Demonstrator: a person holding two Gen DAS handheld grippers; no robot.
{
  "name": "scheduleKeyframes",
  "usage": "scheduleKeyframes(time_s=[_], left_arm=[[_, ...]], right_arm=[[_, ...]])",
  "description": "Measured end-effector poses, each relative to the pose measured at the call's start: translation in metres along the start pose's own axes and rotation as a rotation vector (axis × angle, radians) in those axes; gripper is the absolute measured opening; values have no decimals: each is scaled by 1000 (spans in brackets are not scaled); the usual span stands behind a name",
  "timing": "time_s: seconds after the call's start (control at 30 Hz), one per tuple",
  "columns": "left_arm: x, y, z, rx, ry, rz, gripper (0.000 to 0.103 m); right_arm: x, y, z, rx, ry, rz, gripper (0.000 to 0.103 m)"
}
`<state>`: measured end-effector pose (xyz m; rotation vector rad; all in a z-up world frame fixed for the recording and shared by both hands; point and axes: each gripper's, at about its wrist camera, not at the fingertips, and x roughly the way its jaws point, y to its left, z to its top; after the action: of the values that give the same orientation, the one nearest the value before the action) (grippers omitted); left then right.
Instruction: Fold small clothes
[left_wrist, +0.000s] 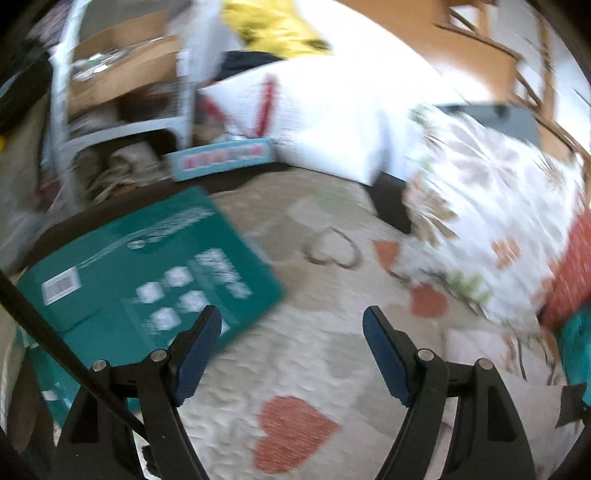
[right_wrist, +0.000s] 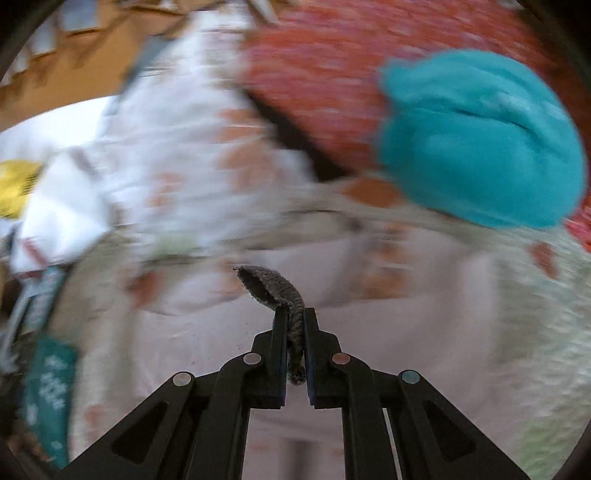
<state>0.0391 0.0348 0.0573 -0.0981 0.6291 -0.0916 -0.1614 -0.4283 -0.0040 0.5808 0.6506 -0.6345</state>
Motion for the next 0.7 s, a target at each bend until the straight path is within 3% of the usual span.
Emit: scheduleKeyframes(time_s=[0.17, 0.27, 0.4, 0.5, 0.57, 0.7], left_arm=[[0, -53, -11, 128, 22, -71, 78], [4, -77, -19, 184, 47, -104, 78], [8, -101, -32, 249, 72, -122, 78], [12, -113, -38, 281, 103, -145, 78], [15, -120, -43, 292, 124, -158, 78], [20, -129, -50, 304, 154, -173, 78]], right_arm=[[19, -53, -9, 17, 29, -141, 8], [26, -66, -8, 6, 52, -155, 9], [-5, -88, -4, 24, -27, -178, 10], [-20, -103, 3, 0, -34, -210, 11], [-32, -111, 1, -4, -35, -191, 12], [-32, -116, -1, 44, -20, -65, 14]])
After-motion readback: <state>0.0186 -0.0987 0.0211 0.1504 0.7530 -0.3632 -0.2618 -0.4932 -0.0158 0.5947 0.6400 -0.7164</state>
